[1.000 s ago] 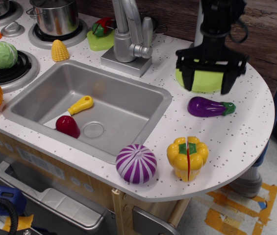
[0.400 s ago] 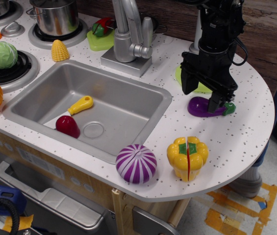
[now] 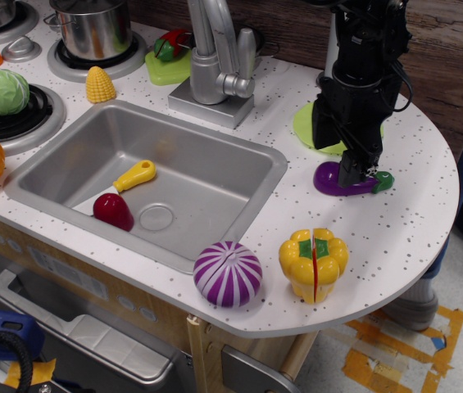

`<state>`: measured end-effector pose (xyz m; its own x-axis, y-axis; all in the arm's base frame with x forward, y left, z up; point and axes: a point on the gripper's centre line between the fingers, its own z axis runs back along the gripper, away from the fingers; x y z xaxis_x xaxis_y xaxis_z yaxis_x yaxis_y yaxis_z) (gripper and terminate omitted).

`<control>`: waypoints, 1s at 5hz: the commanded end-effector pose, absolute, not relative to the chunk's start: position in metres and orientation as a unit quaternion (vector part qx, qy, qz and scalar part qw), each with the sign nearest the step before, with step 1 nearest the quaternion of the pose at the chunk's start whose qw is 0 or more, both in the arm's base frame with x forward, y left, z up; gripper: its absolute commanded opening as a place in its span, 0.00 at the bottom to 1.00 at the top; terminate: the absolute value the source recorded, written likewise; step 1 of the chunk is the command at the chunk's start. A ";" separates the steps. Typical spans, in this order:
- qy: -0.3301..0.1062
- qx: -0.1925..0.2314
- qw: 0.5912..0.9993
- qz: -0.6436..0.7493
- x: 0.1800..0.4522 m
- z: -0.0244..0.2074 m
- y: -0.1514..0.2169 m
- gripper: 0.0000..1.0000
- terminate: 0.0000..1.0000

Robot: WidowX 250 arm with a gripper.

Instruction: Put eggplant on plate

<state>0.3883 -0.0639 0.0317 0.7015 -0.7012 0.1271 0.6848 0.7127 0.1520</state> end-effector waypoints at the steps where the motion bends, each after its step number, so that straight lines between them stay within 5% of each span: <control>1: -0.147 0.045 0.899 -0.410 0.402 0.056 -0.073 1.00 0.00; 5: -0.204 -0.013 0.891 -0.406 0.396 0.014 -0.064 1.00 0.00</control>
<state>0.3953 -0.0665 0.0023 0.5994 -0.6992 0.3896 0.7198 0.6838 0.1199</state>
